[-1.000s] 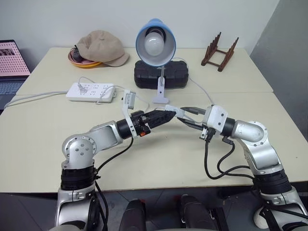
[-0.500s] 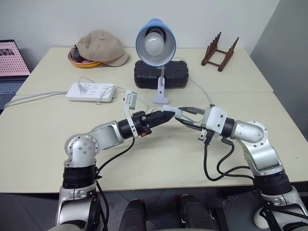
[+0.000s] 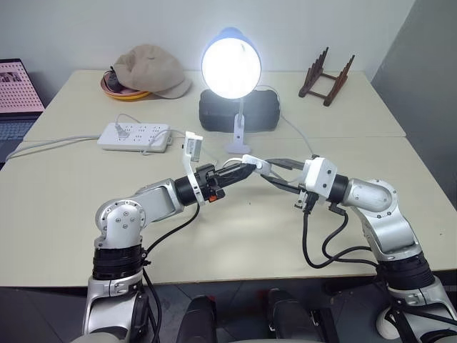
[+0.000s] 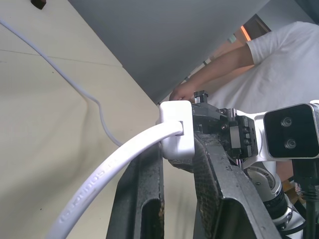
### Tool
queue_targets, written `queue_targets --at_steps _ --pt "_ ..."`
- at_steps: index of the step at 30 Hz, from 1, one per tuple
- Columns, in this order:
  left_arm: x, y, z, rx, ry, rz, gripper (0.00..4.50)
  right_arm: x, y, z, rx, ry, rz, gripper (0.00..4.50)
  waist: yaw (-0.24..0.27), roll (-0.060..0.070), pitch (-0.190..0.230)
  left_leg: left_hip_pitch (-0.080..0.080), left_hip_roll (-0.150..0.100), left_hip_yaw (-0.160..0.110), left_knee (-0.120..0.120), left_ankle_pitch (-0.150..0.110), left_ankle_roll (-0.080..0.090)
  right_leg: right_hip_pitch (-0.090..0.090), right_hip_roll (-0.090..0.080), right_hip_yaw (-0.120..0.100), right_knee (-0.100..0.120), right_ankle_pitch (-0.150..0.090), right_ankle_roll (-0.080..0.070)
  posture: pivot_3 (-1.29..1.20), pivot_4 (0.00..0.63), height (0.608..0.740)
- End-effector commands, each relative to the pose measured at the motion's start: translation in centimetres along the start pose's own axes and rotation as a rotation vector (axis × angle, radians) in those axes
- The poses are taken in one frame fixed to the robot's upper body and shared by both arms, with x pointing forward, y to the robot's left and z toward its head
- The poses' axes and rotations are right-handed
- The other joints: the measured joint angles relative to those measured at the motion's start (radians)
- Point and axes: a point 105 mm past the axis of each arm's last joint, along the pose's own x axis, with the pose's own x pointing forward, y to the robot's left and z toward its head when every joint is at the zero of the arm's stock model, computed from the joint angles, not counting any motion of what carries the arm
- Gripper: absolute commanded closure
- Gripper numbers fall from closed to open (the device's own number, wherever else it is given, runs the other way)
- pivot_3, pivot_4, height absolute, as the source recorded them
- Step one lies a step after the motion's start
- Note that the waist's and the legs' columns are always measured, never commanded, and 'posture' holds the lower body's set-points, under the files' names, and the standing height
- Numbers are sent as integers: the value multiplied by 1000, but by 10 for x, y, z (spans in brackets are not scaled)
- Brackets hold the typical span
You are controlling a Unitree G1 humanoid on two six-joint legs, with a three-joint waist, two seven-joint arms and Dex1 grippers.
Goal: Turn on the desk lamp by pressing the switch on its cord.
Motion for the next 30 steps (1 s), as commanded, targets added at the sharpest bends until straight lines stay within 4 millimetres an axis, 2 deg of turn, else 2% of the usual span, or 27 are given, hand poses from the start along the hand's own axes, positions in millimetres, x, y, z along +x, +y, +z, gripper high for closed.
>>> queue_targets --at_steps 1,3,5,11,15,18,20,24,28,30 --pt "2 -7 7 32 -22 -17 4023 2 -5 18 -52 -55 -7 3437 0 0 0 0 0 0 0 0 0 0 0 0 0 0 0 0 150 740" --pt "2 -7 5 54 -15 -12 4023 2 -6 18 -53 -56 -7 3437 0 0 0 0 0 0 0 0 0 0 0 0 0 0 0 0 150 740" --pt "1 -10 4 52 -12 -32 3319 2 -6 18 -53 -56 -8 3437 0 0 0 0 0 0 0 0 0 0 0 0 -1 0 0 0 150 740" --pt "-4 -10 -5 55 26 -14 1961 4 -8 18 -49 -60 -12 3437 0 0 0 0 0 0 -1 0 0 0 0 0 -1 0 0 0 150 740" --pt "-18 -12 -12 64 46 15 1076 6 -12 14 -23 -49 -19 3437 -3 0 0 -1 0 0 -1 0 0 0 0 0 -2 0 0 0 150 740" --pt "-29 -15 -11 119 57 54 440 6 -14 5 -22 -7 -4 3437 -4 0 0 -1 1 0 -2 0 0 -1 0 0 -2 0 0 0 150 740" --pt "-39 -18 -4 223 87 99 101 3 -16 -10 -11 53 26 3437 -3 0 0 -1 0 0 -2 0 0 -1 0 0 -2 0 -1 0 150 740" --pt "-58 -25 10 492 218 178 101 -6 -17 -51 120 201 92 3437 -5 -1 1 -1 0 0 -2 0 0 -1 0 0 -3 -3 -6 0 150 740" --pt "-75 -17 15 702 350 236 101 -12 -13 -83 286 307 174 3437 -5 -1 1 -1 0 2 -2 0 0 -1 -1 0 -4 -4 -7 0 150 740" --pt "-78 -13 20 756 357 242 101 -12 -10 -94 336 344 214 3437 -5 -1 2 -1 0 2 -3 0 0 -1 -1 1 -5 -4 -7 0 150 740"
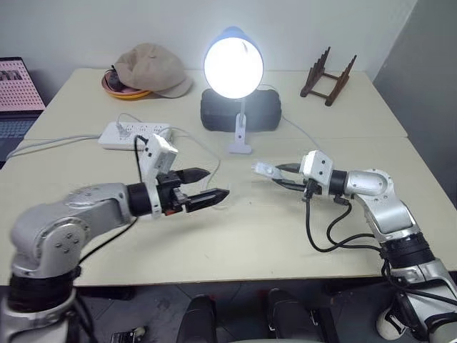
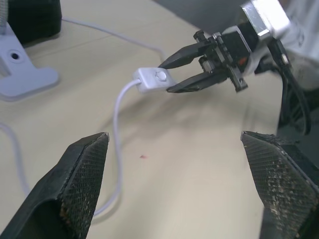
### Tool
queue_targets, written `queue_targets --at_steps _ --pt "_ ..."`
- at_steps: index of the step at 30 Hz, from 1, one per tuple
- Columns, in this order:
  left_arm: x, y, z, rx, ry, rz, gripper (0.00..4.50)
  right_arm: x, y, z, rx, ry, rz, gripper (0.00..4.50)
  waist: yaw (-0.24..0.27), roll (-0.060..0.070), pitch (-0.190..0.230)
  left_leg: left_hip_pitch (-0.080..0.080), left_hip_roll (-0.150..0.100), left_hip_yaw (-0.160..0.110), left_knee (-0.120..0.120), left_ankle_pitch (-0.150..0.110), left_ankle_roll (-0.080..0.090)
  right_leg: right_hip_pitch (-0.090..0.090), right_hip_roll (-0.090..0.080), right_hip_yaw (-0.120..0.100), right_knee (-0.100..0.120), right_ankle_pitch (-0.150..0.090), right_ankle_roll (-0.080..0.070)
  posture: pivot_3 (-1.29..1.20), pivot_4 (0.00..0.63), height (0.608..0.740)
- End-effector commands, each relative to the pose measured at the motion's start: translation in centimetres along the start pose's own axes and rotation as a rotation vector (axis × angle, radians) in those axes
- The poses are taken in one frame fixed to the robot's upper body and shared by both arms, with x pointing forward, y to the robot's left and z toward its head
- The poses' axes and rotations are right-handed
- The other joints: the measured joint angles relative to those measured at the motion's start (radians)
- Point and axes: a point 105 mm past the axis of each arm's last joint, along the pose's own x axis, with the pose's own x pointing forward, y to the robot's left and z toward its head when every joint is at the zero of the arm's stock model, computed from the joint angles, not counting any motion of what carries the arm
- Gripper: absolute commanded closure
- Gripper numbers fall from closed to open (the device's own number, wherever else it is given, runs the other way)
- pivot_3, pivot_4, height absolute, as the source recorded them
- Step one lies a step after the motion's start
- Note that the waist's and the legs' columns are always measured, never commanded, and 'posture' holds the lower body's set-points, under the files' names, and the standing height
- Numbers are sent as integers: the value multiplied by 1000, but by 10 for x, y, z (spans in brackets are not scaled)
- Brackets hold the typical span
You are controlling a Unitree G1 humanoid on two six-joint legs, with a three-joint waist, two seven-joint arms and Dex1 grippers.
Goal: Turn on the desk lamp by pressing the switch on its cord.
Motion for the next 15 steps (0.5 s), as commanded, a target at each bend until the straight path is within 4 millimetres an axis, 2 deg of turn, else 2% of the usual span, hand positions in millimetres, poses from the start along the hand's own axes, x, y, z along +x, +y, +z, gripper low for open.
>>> queue_targets --at_steps 1,3,5,6,9,11,15 --pt "-3 6 5 165 3 4 101 3 -5 -14 69 61 84 3437 0 0 0 0 0 0 -1 0 0 0 0 0 -1 0 0 0 150 740" --pt "-4 9 3 216 31 -1 101 4 -4 -20 89 93 129 3437 1 0 0 -1 0 0 -2 0 0 0 0 -1 -2 0 0 0 150 740" --pt "-4 9 0 252 56 -15 0 5 -6 -21 108 97 138 2733 0 0 0 -2 1 0 -2 0 0 0 0 -1 -5 0 1 0 150 740" --pt "-5 9 -1 254 56 -22 0 5 -8 -20 114 94 138 2621 0 0 0 -2 1 0 -3 0 0 0 0 -1 -6 1 1 0 150 740" --pt "-9 12 1 265 61 -17 0 -5 -16 -11 125 68 134 1829 1 1 0 -9 1 0 -3 0 0 -5 0 -1 -8 4 7 0 150 740" --pt "-16 20 2 240 55 18 0 -20 -19 1 136 40 142 1235 1 1 1 -10 1 0 -3 -1 0 -6 0 -1 -8 5 5 0 150 740" --pt "-31 32 8 169 33 74 0 -46 -21 26 212 -24 152 433 5 3 2 -12 1 0 -3 -1 0 -8 0 -2 -7 5 5 0 150 740"
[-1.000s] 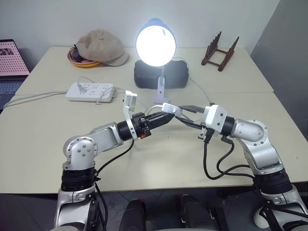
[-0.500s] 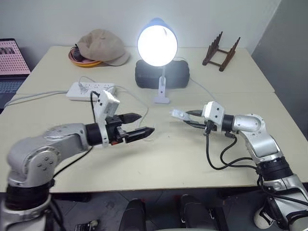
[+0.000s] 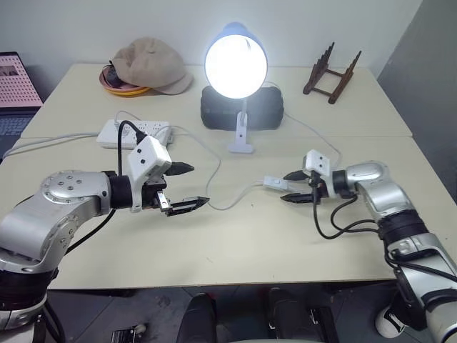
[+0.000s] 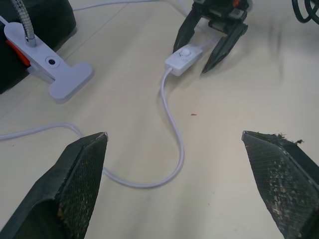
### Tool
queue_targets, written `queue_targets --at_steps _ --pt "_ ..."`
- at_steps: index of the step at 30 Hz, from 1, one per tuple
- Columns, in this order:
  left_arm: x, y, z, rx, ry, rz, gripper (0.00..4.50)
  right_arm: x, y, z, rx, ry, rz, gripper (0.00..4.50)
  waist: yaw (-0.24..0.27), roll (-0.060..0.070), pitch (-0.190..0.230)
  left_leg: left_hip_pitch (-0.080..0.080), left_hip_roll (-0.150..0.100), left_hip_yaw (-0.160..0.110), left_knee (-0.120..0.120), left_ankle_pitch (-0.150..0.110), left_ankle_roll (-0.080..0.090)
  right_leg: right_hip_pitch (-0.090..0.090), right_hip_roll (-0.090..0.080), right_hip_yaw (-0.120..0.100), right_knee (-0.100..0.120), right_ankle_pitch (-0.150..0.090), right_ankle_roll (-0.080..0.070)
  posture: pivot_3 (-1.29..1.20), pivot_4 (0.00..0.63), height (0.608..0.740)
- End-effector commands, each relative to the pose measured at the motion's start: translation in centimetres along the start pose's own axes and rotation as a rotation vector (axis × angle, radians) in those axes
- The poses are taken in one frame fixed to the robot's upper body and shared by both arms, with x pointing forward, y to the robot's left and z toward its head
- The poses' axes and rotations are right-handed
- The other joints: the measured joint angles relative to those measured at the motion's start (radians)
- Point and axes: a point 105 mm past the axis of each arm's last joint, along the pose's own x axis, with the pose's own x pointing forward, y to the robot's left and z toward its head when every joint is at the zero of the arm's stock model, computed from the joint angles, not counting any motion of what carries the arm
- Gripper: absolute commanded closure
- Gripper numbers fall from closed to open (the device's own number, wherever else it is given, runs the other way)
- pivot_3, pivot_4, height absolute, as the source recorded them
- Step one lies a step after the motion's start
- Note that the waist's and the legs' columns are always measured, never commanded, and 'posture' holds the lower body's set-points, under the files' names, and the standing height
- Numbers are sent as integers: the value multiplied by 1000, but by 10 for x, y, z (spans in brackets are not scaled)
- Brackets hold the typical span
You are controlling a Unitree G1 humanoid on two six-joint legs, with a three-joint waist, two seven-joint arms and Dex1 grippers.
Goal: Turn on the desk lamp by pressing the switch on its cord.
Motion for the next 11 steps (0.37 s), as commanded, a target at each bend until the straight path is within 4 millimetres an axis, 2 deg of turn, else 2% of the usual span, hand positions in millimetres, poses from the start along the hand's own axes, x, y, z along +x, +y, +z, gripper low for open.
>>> queue_targets --at_steps 1,4,8,11 --pt "-25 19 10 -33 -24 90 0 -35 5 36 36 -109 2 109 0 0 0 0 0 0 0 0 0 0 0 0 0 0 0 0 150 740" --pt "-47 33 -1 -67 36 156 0 -62 12 48 66 -107 -8 21 0 0 0 0 1 0 0 0 0 0 0 0 1 -2 3 0 150 740" --pt "-66 45 -11 -89 78 198 0 -73 18 41 74 -51 -44 21 -2 0 0 1 1 0 0 0 0 0 0 0 0 -2 2 0 150 740" --pt "-69 50 -13 -77 80 207 0 -74 25 36 93 -35 -37 21 -3 0 0 1 1 1 1 0 0 -1 0 0 1 -2 1 0 150 740"
